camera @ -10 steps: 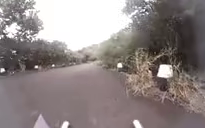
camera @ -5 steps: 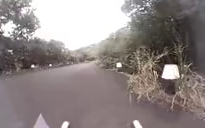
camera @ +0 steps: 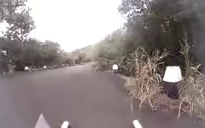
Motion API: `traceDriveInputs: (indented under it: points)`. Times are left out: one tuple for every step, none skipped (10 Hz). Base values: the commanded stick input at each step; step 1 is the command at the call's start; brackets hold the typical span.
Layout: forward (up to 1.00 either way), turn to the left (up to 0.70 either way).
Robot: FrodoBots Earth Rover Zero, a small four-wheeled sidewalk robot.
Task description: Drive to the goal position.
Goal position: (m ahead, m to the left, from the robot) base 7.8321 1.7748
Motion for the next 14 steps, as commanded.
traceDriveInputs:
  points:
    - [0.50, 0.00]
    - [0.50, 0.00]
    - [0.50, 0.00]
    - [0.50, 0.00]
    - [0.50, 0.00]
    - [0.50, 0.00]
    - [0.50, 0.00]
    - [0.50, 0.00]
    - [0.50, 0.00]
    - [0.50, 0.00]
    - [0.50, 0.00]
    - [0.50, 0.00]
    - [0.50, 0.00]
    - [0.50, 0.00]
